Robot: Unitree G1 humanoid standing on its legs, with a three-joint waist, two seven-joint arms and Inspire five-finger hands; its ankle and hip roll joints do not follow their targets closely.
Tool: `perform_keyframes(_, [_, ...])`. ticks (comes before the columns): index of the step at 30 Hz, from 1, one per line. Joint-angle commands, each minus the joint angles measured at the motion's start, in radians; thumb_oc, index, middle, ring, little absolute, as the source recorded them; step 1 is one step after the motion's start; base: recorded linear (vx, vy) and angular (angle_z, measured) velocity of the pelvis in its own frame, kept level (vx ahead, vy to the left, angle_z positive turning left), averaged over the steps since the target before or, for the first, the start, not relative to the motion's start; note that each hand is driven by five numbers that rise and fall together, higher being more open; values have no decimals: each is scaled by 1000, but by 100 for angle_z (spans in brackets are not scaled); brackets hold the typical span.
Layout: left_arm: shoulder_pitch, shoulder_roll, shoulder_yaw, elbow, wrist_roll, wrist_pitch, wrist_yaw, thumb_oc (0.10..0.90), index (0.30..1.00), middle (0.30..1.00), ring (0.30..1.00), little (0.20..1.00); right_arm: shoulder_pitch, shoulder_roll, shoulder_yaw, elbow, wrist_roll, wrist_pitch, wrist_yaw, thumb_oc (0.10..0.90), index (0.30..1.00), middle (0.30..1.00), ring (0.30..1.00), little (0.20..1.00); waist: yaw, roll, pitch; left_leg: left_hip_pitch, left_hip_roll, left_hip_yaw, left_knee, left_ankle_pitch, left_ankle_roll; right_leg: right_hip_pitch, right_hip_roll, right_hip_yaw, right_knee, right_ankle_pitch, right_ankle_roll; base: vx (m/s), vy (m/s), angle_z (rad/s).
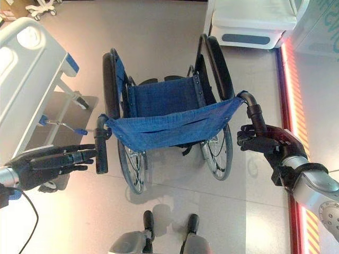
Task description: Push the wheelchair next to the bed
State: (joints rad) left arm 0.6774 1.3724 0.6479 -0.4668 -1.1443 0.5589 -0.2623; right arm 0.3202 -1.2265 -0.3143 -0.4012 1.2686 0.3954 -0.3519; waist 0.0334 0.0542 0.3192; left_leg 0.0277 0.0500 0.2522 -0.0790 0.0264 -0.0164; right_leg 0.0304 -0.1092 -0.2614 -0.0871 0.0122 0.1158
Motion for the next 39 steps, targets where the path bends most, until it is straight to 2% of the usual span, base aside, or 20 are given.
perform_keyframes(1, [37, 38, 144, 52, -32, -101, -16, 800, 900, 900, 900, 900, 13, -87, -104, 27, 20, -58, 23, 400, 300, 300, 300, 300, -42, -5, -33, -12, 28, 49, -1, 35, -48, -16, -12, -44, 16, 48, 7, 0, 0, 0])
perform_keyframes(5, [1, 39, 123, 44, -135, -111, 22, 800, 900, 900, 900, 900, 2, -81, -90, 31, 13, -60, 37, 400, 300, 300, 300, 300, -41, -5, -36, -14, 26, 46, -3, 35, -49, -17, -14, -51, 16, 48, 8, 0, 0, 0])
perform_keyframes(8, [-70, 39, 51, 44, -179, -99, 0, 800, 900, 900, 900, 900, -32, -78, -55, 39, -2, -60, 37, 400, 300, 300, 300, 300, -43, -5, -36, -13, 28, 50, -4, 36, -50, -16, -14, -55, 16, 47, 7, 0, 0, 0])
perform_keyframes(15, [-209, 53, -144, 18, -163, -55, -80, 800, 900, 900, 900, 900, -105, -84, 33, 51, -13, -84, 11, 400, 300, 300, 300, 300, -56, -6, -29, -15, 30, 55, -5, 35, -47, -27, -8, -42, 18, 51, 6, -12, -3, 3])
perform_keyframes(27, [-445, 70, -415, 46, -190, -6, -57, 800, 900, 900, 900, 900, -210, -85, 148, 84, -19, -101, -10, 400, 300, 300, 300, 300, -80, -6, -24, -4, 32, 71, -3, 32, -44, -29, -2, -18, 22, 53, 5, 0, 0, 0])
perform_keyframes(28, [-491, 67, -460, 47, -227, -17, -14, 800, 900, 900, 900, 900, -227, -83, 168, 89, -20, -102, -13, 400, 300, 300, 300, 300, -83, -8, -24, -2, 31, 71, -3, 32, -44, -27, -1, -17, 21, 53, 5, 0, 0, 0])
perform_keyframes(30, [-526, 63, -489, 51, -268, -42, 25, 800, 900, 900, 900, 900, -236, -82, 176, 95, -21, -101, -11, 400, 300, 300, 300, 300, -84, -9, -24, -1, 31, 71, -3, 31, -44, -27, -1, -15, 20, 53, 5, 0, 0, 0])
perform_keyframes(32, [-593, 33, -531, 63, -338, -117, 127, 800, 900, 900, 900, 900, -253, -66, 194, 107, -34, -95, -6, 400, 300, 300, 300, 300, -84, -11, -25, 0, 31, 72, -4, 30, -44, -25, -1, -16, 19, 52, 4, 8, -1, -2])
perform_keyframes(33, [-604, 25, -535, 66, -340, -127, 150, 800, 900, 900, 900, 900, -257, -60, 198, 110, -40, -93, -5, 400, 300, 300, 300, 300, -84, -11, -25, 1, 31, 72, -4, 30, -44, -24, 0, -17, 19, 52, 4, 0, 0, 0])
perform_keyframes(34, [-636, 0, -545, 72, -334, -164, 229, 800, 900, 900, 900, 900, -269, -38, 212, 112, -58, -86, -7, 400, 300, 300, 300, 300, -84, -13, -26, 3, 30, 72, -4, 29, -43, -24, 0, -18, 21, 51, 3, 0, 0, 0])
perform_keyframes(39, [-677, -51, -537, 94, -331, -195, 302, 800, 900, 900, 900, 900, -290, -19, 210, 116, -65, -56, -9, 400, 300, 300, 300, 300, -81, -20, -28, -1, 31, 70, -2, 32, -43, -27, 1, -17, 25, 49, -1, 1, -2, -1])
